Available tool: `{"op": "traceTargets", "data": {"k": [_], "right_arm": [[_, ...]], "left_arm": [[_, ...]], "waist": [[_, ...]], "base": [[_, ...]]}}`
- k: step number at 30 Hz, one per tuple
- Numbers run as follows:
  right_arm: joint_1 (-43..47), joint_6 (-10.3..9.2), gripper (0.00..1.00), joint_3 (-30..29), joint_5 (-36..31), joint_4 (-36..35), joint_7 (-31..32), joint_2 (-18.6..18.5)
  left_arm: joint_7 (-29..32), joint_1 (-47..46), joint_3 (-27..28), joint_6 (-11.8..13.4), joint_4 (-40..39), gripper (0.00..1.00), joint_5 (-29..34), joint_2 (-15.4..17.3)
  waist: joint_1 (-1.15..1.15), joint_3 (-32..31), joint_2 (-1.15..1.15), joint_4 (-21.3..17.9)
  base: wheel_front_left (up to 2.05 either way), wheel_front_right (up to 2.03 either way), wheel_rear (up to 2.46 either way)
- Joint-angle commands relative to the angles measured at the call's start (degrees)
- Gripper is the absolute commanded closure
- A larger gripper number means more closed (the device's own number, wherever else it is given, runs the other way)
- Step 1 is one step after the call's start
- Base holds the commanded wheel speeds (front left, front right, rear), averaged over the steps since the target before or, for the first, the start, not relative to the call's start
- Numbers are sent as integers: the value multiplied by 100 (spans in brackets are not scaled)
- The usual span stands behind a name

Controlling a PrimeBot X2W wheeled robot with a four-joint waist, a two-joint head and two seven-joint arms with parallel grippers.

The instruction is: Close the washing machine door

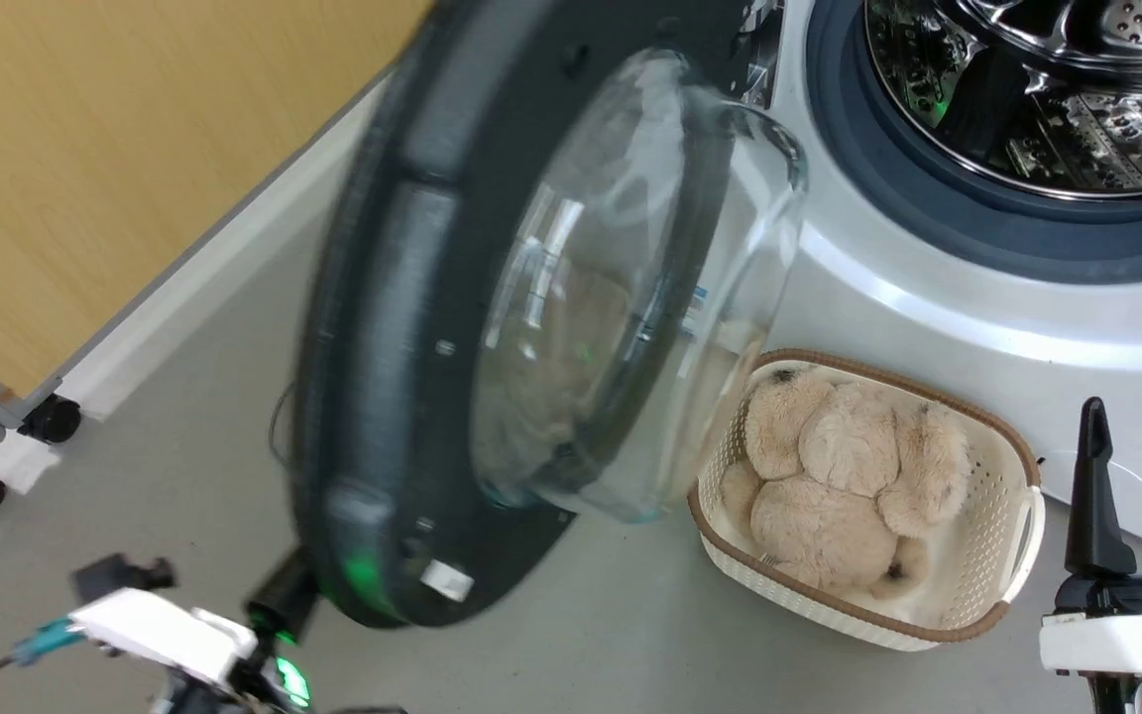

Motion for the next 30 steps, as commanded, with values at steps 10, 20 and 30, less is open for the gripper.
{"op": "traceTargets", "data": {"k": [10,20,30], "right_arm": [[-37,5,0,77,98,44,-26,19],[-74,5,0,106,148,93,-26,19],[-151,5,0,63,192,133,-26,19]], "left_arm": [[445,472,-1179,-26,-619,100,183,-147],[455,420,-2167,-26,-794,100,340,-176],[162,-28,-2752,-26,-665,100,375,-190]], "waist": [[0,-163,0,-266],[0,-201,0,-1303],[0,-111,0,-2450]], "base": [[0,0,0],[0,0,0],[0,0,0]]}}
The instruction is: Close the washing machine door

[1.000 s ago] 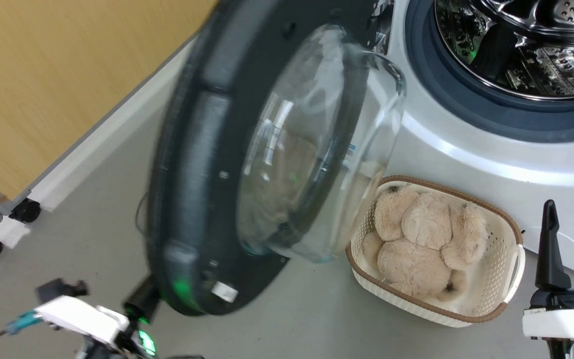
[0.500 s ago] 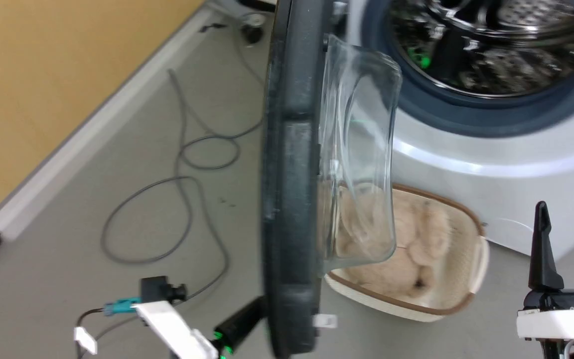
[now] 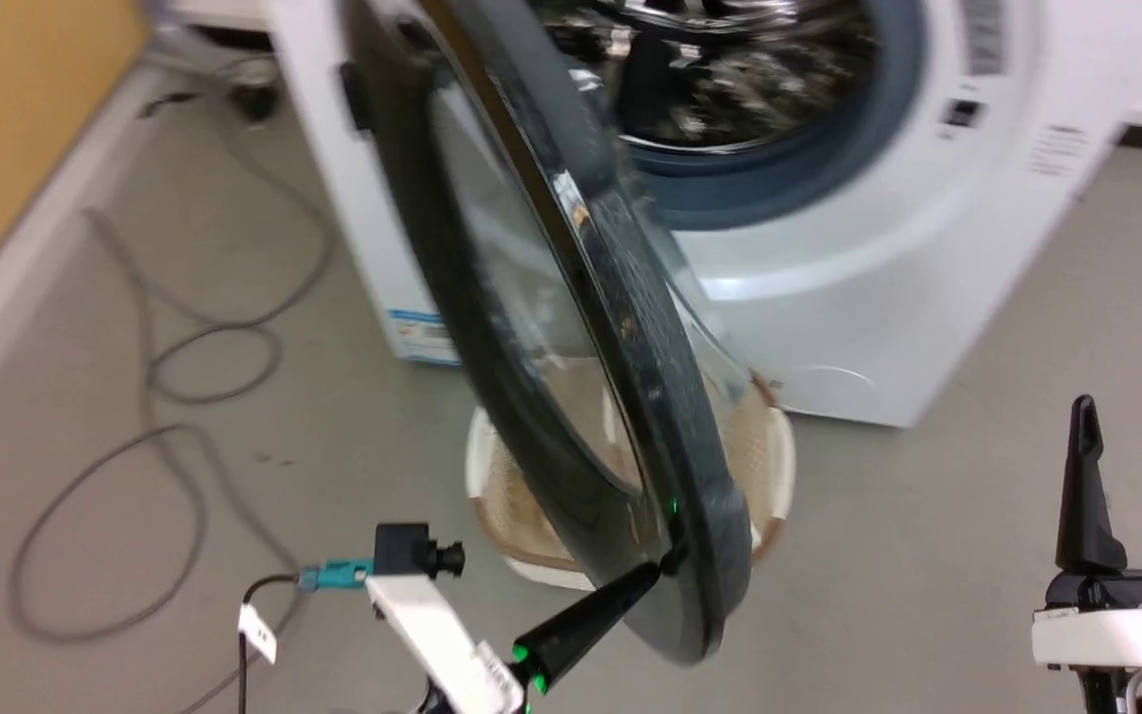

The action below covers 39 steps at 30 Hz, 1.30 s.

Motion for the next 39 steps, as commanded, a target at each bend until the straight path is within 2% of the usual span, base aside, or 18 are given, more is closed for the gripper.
{"op": "traceTargets", "data": {"k": [1,13,19,26,29,32,36,39], "right_arm": [[-96,5,0,-1,44,7,-25,7],[-244,5,0,59,69,22,-25,7],[-298,5,0,54,64,38,-25,7],[-321,5,0,36,49,99,-25,7],[-315,5,0,40,114,96,-25,7],[-298,5,0,97,117,26,-25,7],[-319,5,0,-33,169,-42,-25,7],[-355,5,0,-128,148,-130,-25,7]], "left_arm": [[-54,-160,-67,-27,43,100,22,-18],[-957,-1220,-509,-27,754,100,-116,-39],[-1407,-1688,-751,-27,1108,100,-243,-41],[-1640,-1906,-965,-27,1253,100,-164,-15],[-1839,-1903,-1074,-27,1150,100,49,135],[-2292,-1909,-1185,-27,953,100,369,348],[-3470,-2016,-1411,-27,792,100,1218,796],[-4477,-2154,-1612,-27,1126,100,2112,1167]], "waist": [[0,57,0,-393],[0,265,0,-1196],[0,384,0,-1369],[0,394,0,-1408],[0,341,0,-1378],[0,275,0,-1327],[0,190,0,-1252],[0,115,0,-1182]], "base": [[0,0,0],[0,0,0],[0,0,0],[0,0,0],[0,0,0],[0,0,0],[0,0,0],[0,0,0]]}}
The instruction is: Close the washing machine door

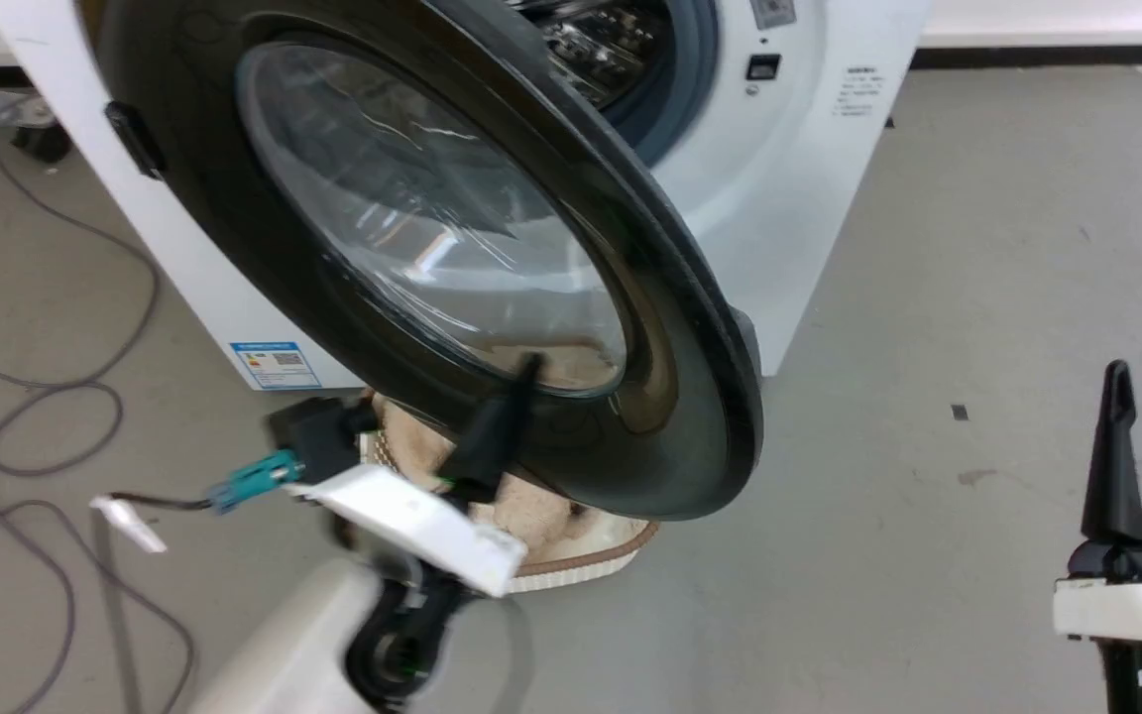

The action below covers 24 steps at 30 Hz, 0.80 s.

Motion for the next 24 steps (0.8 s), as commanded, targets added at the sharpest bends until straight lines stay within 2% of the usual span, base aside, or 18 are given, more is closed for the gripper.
{"op": "traceTargets", "data": {"k": [1,2,4,8,10,11,12,16,17,18,19,20,24], "right_arm": [[-140,5,0,-44,-18,-68,-25,4],[-157,5,0,-68,-45,-102,-25,4],[-206,5,0,-131,-88,-165,-25,4],[-348,5,0,-195,-194,-316,-25,4],[-421,5,0,-215,-243,-397,-25,4],[-461,5,0,-229,-252,-451,-25,4],[-502,5,0,-240,-260,-516,-25,4],[-669,5,0,-197,-183,-782,-25,4],[-716,5,40,-149,-107,-848,-25,4],[-764,5,63,-81,-15,-914,-25,4],[-820,5,93,-20,39,-1000,-25,4],[-873,5,100,72,33,-1106,-25,4],[-1079,5,100,521,145,-1500,-25,4]], "left_arm": [[-304,-145,-11,-25,267,100,466,162],[-398,-190,74,-15,446,100,785,202],[-452,-278,446,179,640,100,1453,190],[-459,-89,1436,907,258,100,3280,55],[-460,135,1763,1228,24,100,3980,-41],[-460,237,1940,1377,-118,48,4275,-94],[-461,342,2029,1479,-228,0,4592,-101],[-461,748,2450,1877,-643,0,5388,-253],[-461,850,2541,1985,-716,0,5522,-300],[-461,949,2613,2056,-787,0,5637,-334],[-461,1037,2692,2115,-876,0,5725,-373],[-461,1131,2760,2140,-957,0,5777,-419],[-462,1478,2930,2108,-1175,0,5965,-537]], "waist": [[0,-63,0,64],[0,-83,0,90],[0,-116,0,140],[0,-163,0,210],[0,-192,0,250],[0,-201,0,275],[0,-211,0,300],[0,-234,0,415],[0,-238,0,440],[0,-239,0,460],[0,-237,0,477],[0,-232,0,493],[0,-206,0,556]], "base": [[0,0,0],[0,0,0],[0,0,0],[0,0,0],[0,0,0],[0,0,0],[0,0,0],[0,0,0],[0,0,0],[0,0,0],[0,0,0],[0,0,0],[0,0,0]]}}
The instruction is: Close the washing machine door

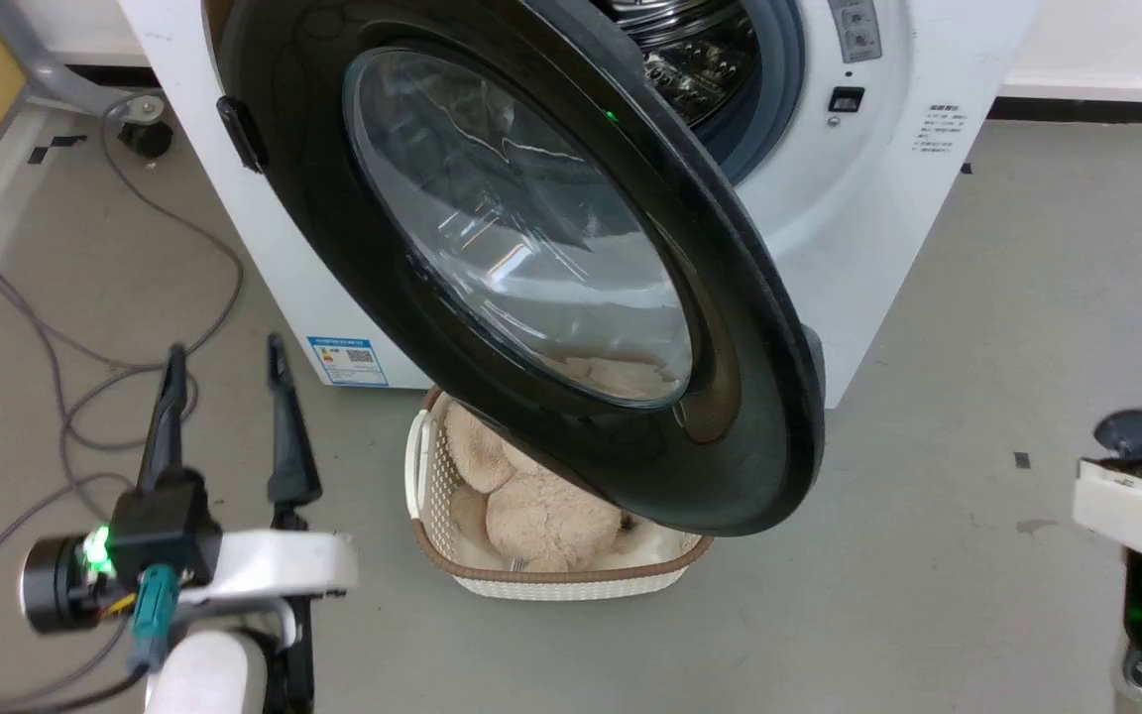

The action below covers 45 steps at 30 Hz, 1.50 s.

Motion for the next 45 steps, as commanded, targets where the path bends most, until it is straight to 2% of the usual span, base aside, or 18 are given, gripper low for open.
{"op": "traceTargets", "data": {"k": [1,4,8,15,16,17,19,22,25,28,32,38,45], "right_arm": [[-175,5,100,213,138,-190,-25,4],[-313,5,100,567,750,-396,-25,4],[-452,5,100,1270,1099,-686,-25,-98],[-555,5,100,3041,1666,-761,-25,-1163],[-562,5,100,3268,1741,-687,-25,-1305],[-580,5,100,3969,1937,-376,-25,-1734],[-602,5,100,4495,1979,-41,-25,-2075],[-650,5,100,5156,2056,480,-25,-2396],[-732,5,100,5561,2046,966,-25,-2558],[-807,5,100,5710,2031,1411,-25,-2615],[-898,5,100,5577,1990,1919,-25,-2579],[-973,5,100,5176,1851,2391,-25,-2560],[-1126,5,100,4254,1730,2808,-25,-2395]], "left_arm": [[-31,184,92,-20,-99,0,91,-55],[-31,378,209,-27,-166,0,213,-119],[-31,560,289,-82,-180,0,336,-196],[-31,664,352,-150,-160,0,494,-292],[-31,672,363,-152,-158,0,507,-304],[-31,694,383,-158,-153,0,548,-333],[-31,705,389,-160,-153,0,579,-345],[-31,712,379,-179,-139,0,613,-359],[-31,699,379,-179,-135,0,638,-371],[-31,670,352,-191,-132,0,675,-375],[-31,619,294,-196,-129,0,724,-378],[-31,502,184,-207,-114,0,758,-387],[-31,307,56,-218,-103,0,758,-396]], "waist": [[0,21,0,33],[0,32,0,75],[0,24,0,115],[0,-5,0,124],[0,-13,0,114],[0,-42,0,87],[0,-55,0,67],[0,-56,0,37],[0,-21,0,3],[0,44,0,-30],[0,150,0,-62],[0,325,0,-53],[0,682,0,-29]], "base": [[0,0,0],[0,0,0],[0,0,0],[0,0,0],[0,0,0],[0,0,0],[0,0,0],[0,0,0],[0,0,0],[0,0,0],[0,0,0],[0,0,0],[0,0,0]]}}
